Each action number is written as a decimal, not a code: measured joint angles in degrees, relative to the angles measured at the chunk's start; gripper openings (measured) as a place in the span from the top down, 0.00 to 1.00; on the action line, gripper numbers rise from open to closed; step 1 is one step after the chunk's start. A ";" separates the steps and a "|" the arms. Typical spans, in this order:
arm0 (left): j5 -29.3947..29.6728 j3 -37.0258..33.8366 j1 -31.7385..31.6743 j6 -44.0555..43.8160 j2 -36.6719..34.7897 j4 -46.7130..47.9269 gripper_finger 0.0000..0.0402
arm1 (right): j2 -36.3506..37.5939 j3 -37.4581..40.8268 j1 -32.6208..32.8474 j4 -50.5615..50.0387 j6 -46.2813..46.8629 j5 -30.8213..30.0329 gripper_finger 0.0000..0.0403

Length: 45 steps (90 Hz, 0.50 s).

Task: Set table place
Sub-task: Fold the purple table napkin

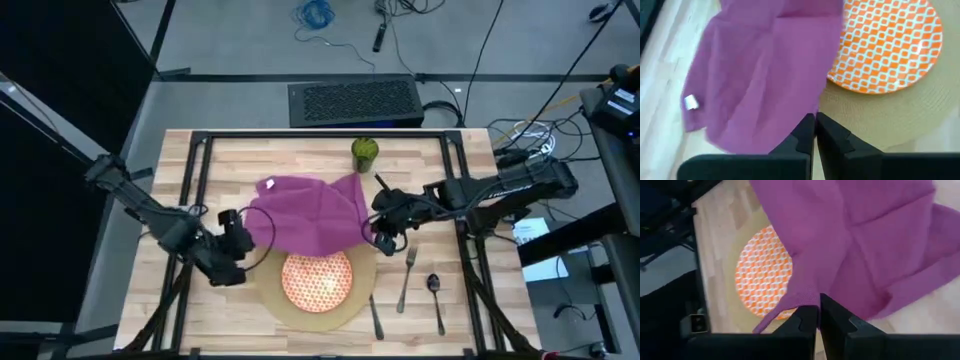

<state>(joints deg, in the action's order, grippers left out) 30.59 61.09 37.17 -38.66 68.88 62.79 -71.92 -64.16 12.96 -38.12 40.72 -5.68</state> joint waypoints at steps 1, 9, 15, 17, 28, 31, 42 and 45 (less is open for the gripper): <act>0.45 0.30 0.22 -0.17 -0.01 0.45 1.00 | 0.05 0.00 0.13 0.38 0.06 0.00 1.00; 4.49 1.84 1.62 -1.46 -0.13 1.35 1.00 | 0.24 0.00 0.91 2.00 0.19 -0.87 1.00; 6.42 1.61 1.92 -1.55 0.00 1.98 1.00 | 0.22 0.00 0.77 1.91 -0.62 -2.60 1.00; 7.16 1.45 1.92 -1.75 0.00 2.60 1.00 | 0.22 0.00 0.36 1.91 -1.26 -2.83 1.00; 13.95 1.15 1.26 -5.01 -0.20 8.72 1.00 | 0.04 0.00 -4.65 4.11 -6.39 -0.46 1.00; 15.02 1.08 1.09 -6.02 -0.94 10.26 1.00 | -0.08 0.00 -6.59 5.59 -8.05 1.94 1.00; 19.39 1.06 1.12 -9.03 -7.14 12.46 1.00 | -1.36 -1.41 -14.01 8.92 -14.00 11.13 1.00; 20.44 1.06 1.12 -8.95 -9.07 12.68 1.00 | -2.20 -2.49 -15.96 8.95 -15.65 12.75 1.00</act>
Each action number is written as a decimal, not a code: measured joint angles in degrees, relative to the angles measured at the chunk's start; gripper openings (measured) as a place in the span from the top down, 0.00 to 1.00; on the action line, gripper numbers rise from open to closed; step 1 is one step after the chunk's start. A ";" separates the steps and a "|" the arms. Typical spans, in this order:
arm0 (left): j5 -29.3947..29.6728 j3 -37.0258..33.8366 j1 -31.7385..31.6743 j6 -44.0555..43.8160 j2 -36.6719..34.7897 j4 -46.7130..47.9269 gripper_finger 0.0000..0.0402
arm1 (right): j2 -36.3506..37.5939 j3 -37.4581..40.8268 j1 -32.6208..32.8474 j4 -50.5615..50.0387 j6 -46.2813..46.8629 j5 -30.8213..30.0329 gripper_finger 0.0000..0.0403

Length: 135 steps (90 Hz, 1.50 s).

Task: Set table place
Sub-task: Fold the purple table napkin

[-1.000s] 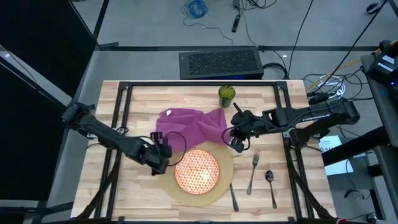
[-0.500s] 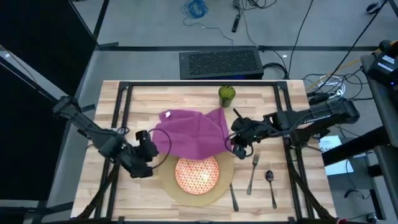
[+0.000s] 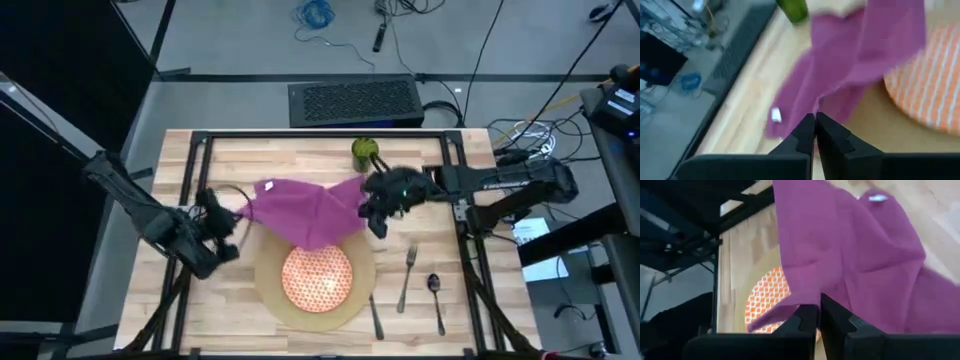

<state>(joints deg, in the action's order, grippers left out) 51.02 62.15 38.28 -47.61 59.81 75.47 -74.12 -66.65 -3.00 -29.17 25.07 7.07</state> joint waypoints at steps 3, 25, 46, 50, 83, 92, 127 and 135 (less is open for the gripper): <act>1.34 -0.01 -0.02 0.01 -1.86 0.50 1.00 | -1.00 -1.28 -1.91 -0.06 -1.85 1.45 1.00; 8.35 -7.82 -7.21 2.10 -16.53 2.80 1.00 | -13.50 -14.24 -15.24 -2.47 -13.61 12.69 1.00; 7.27 -13.78 -17.92 26.07 -25.98 -19.94 1.00 | -25.70 -28.23 -25.55 -9.19 -19.36 17.14 1.00; 6.40 -14.00 -20.87 32.82 -26.64 -25.82 1.00 | -26.98 -30.79 -27.02 -10.42 -19.89 17.21 1.00; -34.56 -16.46 -66.26 61.80 -18.94 -52.55 1.00 | -31.96 -40.53 -33.63 -10.24 -20.69 20.82 1.00; -44.96 -14.79 -77.37 62.93 -14.10 -58.19 1.00 | -33.88 -42.16 -34.97 -9.35 -20.15 23.34 1.00; -60.17 0.40 -89.92 64.85 -7.85 -49.21 1.00 | -41.77 -59.82 -39.29 -17.49 -23.48 28.98 1.00; -60.11 1.38 -89.88 65.06 -10.78 -43.12 1.00 | -40.91 -60.17 -38.46 -22.73 -25.48 28.33 1.00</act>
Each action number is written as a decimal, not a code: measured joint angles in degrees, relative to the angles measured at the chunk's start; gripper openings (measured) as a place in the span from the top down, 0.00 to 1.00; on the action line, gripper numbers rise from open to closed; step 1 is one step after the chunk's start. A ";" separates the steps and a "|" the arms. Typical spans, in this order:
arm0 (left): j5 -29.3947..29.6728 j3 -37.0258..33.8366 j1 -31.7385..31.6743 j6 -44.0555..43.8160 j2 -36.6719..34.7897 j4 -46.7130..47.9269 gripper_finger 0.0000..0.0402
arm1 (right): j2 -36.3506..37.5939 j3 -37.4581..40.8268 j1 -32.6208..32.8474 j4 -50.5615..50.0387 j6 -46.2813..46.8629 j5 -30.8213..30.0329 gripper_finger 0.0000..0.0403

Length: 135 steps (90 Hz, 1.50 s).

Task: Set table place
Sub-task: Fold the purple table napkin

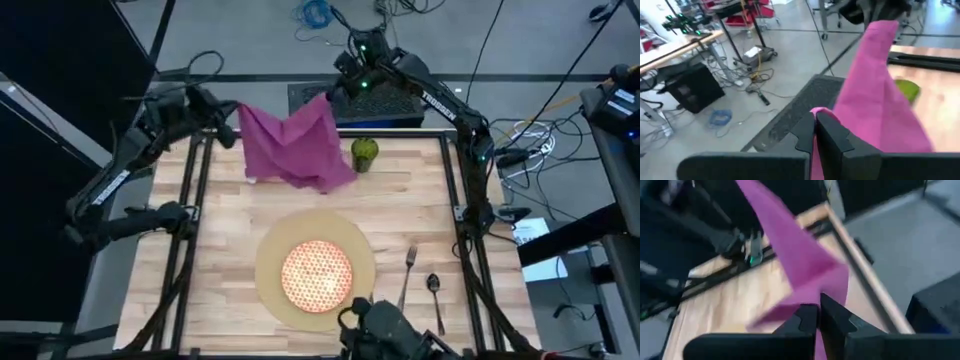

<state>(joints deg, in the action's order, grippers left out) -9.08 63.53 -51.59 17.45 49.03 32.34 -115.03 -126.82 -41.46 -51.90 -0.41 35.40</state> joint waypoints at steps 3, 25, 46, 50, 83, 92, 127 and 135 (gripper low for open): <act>0.18 0.09 -0.02 -0.02 -1.10 1.71 1.00 | 0.29 0.00 0.46 -1.84 -0.85 -0.77 1.00; -2.51 -0.30 3.48 -4.65 -10.89 16.52 1.00 | 5.76 0.00 6.45 -14.99 -3.61 -7.94 1.00; -3.44 -7.80 10.23 -14.27 -21.14 19.41 1.00 | 9.02 0.00 15.30 -20.40 -0.24 -14.60 1.00; -4.21 -9.63 11.58 -16.22 -22.92 19.44 1.00 | 9.25 0.00 17.03 -21.19 0.61 -16.21 1.00; -8.49 -15.85 17.25 -24.50 -34.49 22.23 1.00 | 11.72 11.11 29.21 -17.61 10.48 -20.71 1.00; -8.81 -16.13 17.25 -22.79 -33.64 21.15 1.00 | 14.28 19.28 30.50 -10.02 14.46 -18.37 1.00; -10.77 -23.62 30.32 -22.78 -11.77 -1.13 1.00 | 36.69 45.70 34.49 10.22 25.44 -27.65 1.00; -3.99 -25.31 40.80 -28.95 -10.71 -5.04 1.00 | 40.28 52.03 36.35 15.64 27.44 -29.19 1.00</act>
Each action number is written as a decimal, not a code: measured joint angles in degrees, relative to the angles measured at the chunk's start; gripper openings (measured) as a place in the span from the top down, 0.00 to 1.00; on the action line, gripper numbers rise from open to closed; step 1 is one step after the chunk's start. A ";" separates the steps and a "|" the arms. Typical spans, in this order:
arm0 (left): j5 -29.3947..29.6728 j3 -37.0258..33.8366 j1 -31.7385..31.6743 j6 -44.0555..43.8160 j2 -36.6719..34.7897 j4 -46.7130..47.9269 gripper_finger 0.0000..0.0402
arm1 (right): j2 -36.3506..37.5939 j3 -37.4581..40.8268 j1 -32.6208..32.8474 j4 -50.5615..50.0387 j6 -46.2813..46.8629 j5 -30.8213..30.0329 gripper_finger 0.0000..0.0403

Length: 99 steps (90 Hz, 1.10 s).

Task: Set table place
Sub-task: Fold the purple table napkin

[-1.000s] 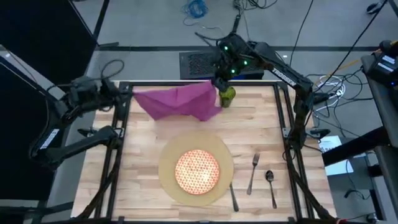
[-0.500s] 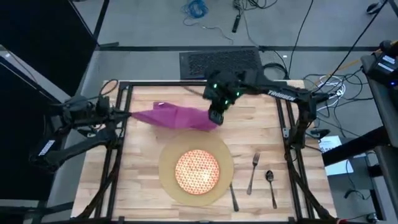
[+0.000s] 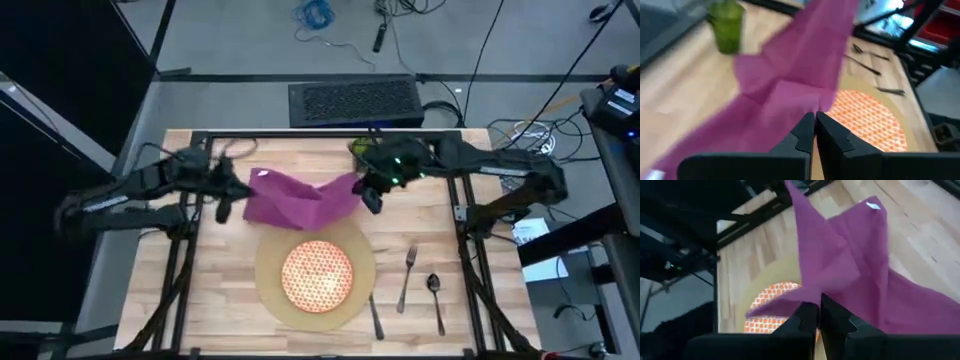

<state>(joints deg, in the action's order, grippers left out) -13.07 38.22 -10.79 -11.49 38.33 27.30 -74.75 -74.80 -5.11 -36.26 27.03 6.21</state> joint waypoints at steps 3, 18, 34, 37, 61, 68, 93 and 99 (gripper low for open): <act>1.79 -0.33 4.51 -2.20 0.39 -2.88 1.00 | 0.92 2.10 0.76 2.10 0.48 -0.17 1.00; 18.96 -1.16 24.80 -13.59 3.46 -4.18 1.00 | 2.23 10.99 5.28 9.64 3.79 -0.31 1.00; 31.91 -1.02 42.39 -26.21 8.15 -7.63 1.00 | 2.24 13.17 12.32 11.49 7.43 -4.18 1.00; 34.54 -0.88 45.25 -28.35 9.30 -7.44 1.00 | 2.40 13.20 13.58 11.53 8.11 -5.17 1.00; 47.96 4.62 60.01 -39.69 17.54 -6.92 1.00 | 5.00 13.20 22.95 10.66 17.60 -15.04 1.00; 50.56 8.28 62.07 -40.18 19.05 -6.43 1.00 | 6.37 13.20 25.09 10.71 19.45 -17.99 1.00; 55.18 19.01 66.06 -47.36 23.03 13.70 1.00 | 9.97 13.20 29.68 5.18 23.80 -27.26 1.00; 55.20 18.99 66.89 -50.33 23.90 15.58 1.00 | 10.76 13.20 31.06 2.43 25.96 -30.31 1.00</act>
<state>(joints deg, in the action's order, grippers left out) 42.12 57.21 56.10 -61.83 62.22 42.88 -63.99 -61.60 25.95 -33.83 53.00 -24.10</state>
